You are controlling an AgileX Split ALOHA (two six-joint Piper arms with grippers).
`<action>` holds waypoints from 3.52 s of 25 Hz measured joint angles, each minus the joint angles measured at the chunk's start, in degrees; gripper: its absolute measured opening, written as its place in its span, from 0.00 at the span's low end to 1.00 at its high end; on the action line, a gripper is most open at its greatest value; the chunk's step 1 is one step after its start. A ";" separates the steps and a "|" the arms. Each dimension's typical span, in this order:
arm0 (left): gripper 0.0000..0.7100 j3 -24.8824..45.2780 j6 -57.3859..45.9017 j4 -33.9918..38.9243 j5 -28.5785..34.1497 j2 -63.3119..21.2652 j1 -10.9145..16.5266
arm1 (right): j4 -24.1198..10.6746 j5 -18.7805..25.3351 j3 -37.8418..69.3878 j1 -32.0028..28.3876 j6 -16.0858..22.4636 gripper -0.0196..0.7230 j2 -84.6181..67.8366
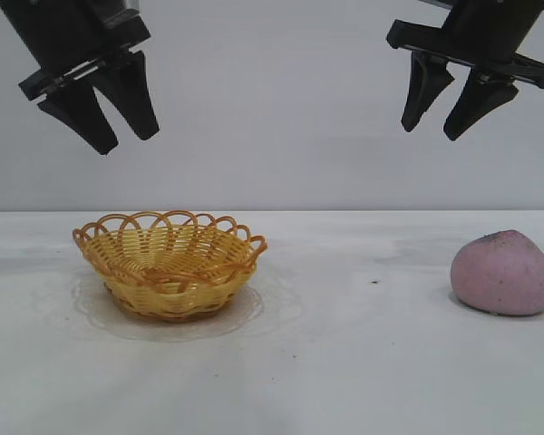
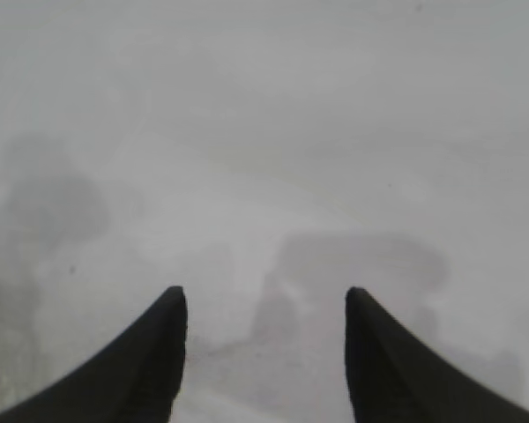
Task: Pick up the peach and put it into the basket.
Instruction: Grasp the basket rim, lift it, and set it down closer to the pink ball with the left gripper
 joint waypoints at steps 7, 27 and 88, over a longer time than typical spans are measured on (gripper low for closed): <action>0.58 -6.91 0.03 6.62 3.18 5.51 -4.61 | 0.00 0.46 0.00 0.00 -0.13 0.55 0.00; 0.26 -10.42 -0.17 9.46 3.74 14.60 -5.97 | 0.00 0.46 0.00 0.00 -0.13 0.55 0.00; 0.63 21.47 -33.68 -23.81 -19.25 -1.39 -6.83 | 0.49 0.03 0.00 0.00 -0.16 0.55 0.00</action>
